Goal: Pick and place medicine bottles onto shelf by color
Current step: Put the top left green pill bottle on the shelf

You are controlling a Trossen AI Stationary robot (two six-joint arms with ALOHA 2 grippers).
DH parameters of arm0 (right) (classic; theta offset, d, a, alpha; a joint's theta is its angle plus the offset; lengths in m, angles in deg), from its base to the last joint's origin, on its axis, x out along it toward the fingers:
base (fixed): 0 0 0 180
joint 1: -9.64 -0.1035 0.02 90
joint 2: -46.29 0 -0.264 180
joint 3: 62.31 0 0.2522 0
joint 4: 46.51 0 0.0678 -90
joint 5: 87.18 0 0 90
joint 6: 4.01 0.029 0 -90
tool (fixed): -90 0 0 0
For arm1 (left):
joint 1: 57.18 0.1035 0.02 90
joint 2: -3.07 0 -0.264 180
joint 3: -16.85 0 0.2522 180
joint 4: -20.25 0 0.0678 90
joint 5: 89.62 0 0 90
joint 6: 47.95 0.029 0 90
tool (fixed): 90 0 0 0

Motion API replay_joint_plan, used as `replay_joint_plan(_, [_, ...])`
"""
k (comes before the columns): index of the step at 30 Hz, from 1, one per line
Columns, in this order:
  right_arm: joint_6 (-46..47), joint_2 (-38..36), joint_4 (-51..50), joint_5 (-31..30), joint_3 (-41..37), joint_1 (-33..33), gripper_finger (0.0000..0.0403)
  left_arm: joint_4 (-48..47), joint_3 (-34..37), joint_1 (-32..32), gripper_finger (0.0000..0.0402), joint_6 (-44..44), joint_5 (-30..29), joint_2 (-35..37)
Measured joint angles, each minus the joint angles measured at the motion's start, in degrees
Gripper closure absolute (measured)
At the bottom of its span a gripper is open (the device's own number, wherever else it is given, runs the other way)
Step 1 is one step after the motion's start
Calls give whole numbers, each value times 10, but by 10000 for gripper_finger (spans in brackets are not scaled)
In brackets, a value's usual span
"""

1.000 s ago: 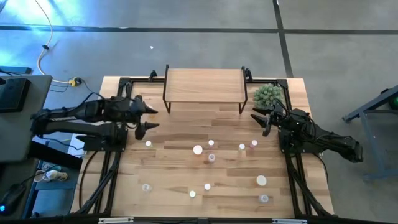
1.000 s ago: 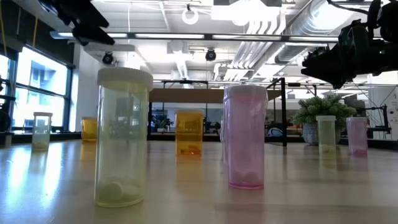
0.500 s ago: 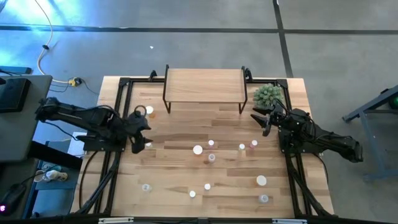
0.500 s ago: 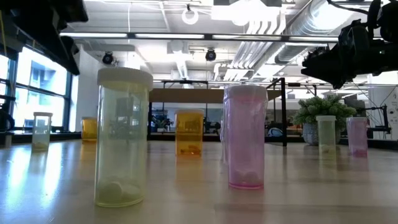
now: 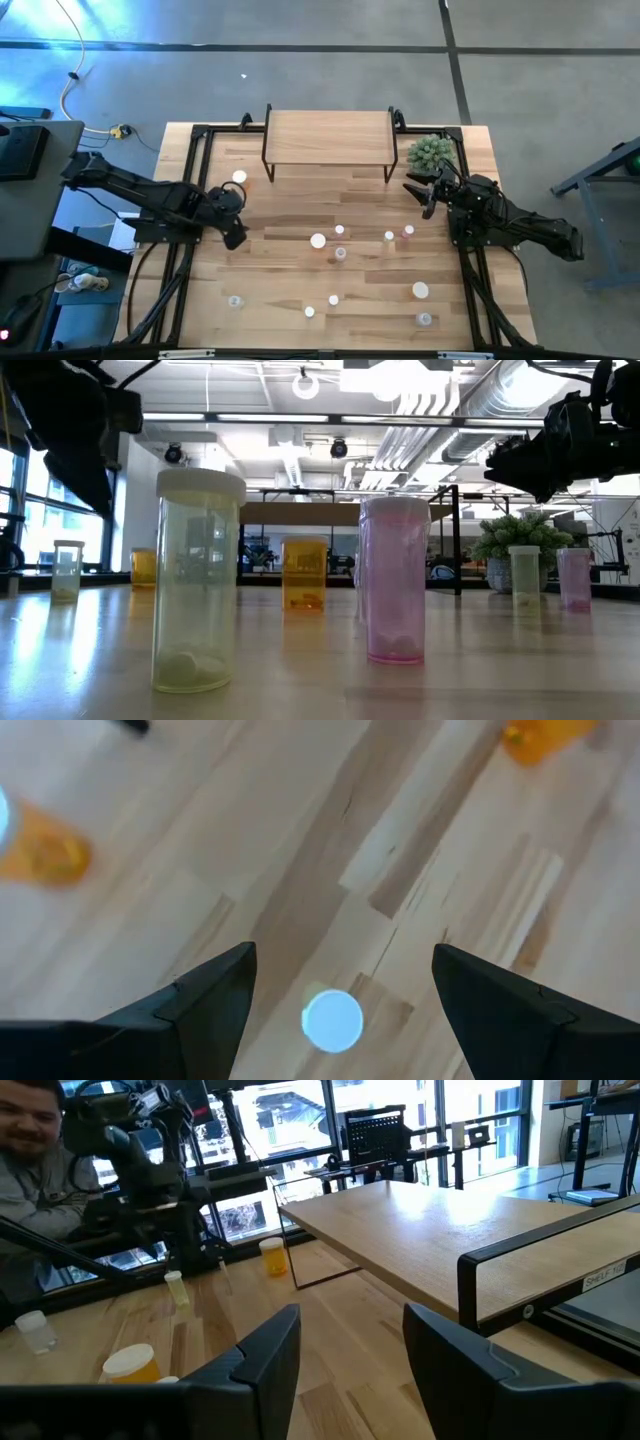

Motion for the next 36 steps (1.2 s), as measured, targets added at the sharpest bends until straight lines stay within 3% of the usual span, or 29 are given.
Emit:
replay_joint_plan(6, [0, 0, 0, 0, 0, 0, 233, -34, 0, 0, 108, -69, 10, -47])
replay_joint_plan(12, [0, 0, 0, 0, 0, 0, 233, -31, 0, -2, 108, -70, 39, -84])
replay_joint_plan(25, [0, 0, 0, 0, 0, 0, 233, -25, 0, -33, 109, -109, 21, -136])
replay_joint_plan(36, [0, 0, 0, 0, 0, 0, 233, -24, 0, -33, 194, -118, 35, -158])
